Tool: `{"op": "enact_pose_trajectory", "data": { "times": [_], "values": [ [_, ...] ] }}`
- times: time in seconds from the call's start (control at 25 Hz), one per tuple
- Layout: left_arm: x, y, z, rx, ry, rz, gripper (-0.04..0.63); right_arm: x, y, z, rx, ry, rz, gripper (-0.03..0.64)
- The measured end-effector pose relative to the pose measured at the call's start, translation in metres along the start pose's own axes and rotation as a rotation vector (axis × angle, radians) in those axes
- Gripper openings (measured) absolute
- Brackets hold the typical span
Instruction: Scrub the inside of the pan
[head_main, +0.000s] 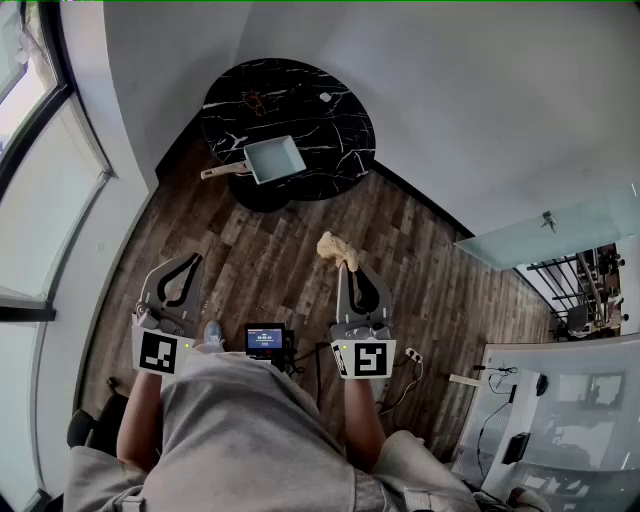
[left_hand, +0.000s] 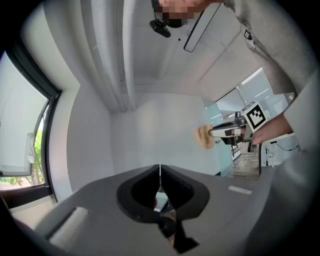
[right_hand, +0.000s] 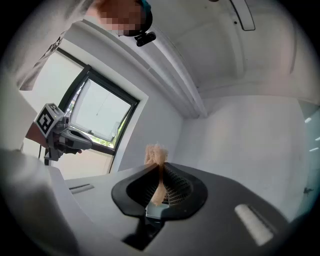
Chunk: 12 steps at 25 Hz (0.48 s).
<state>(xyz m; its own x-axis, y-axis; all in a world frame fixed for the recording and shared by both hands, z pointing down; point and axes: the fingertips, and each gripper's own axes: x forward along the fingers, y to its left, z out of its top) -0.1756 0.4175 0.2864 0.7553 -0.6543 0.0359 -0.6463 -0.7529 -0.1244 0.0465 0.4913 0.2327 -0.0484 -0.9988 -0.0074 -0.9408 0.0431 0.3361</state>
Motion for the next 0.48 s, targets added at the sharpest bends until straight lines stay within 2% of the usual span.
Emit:
{"op": "enact_pose_trajectory", "data": {
  "times": [0.28, 0.48],
  "values": [
    [0.003, 0.009, -0.005, -0.015, -0.002, -0.021, 0.005, 0.014, 0.000, -0.012, 0.083, 0.053, 0.019, 0.046],
    [0.010, 0.011, -0.009, -0.032, 0.006, -0.050, 0.005, 0.013, -0.004, -0.020, 0.085, 0.101, -0.001, 0.048]
  ]
}}
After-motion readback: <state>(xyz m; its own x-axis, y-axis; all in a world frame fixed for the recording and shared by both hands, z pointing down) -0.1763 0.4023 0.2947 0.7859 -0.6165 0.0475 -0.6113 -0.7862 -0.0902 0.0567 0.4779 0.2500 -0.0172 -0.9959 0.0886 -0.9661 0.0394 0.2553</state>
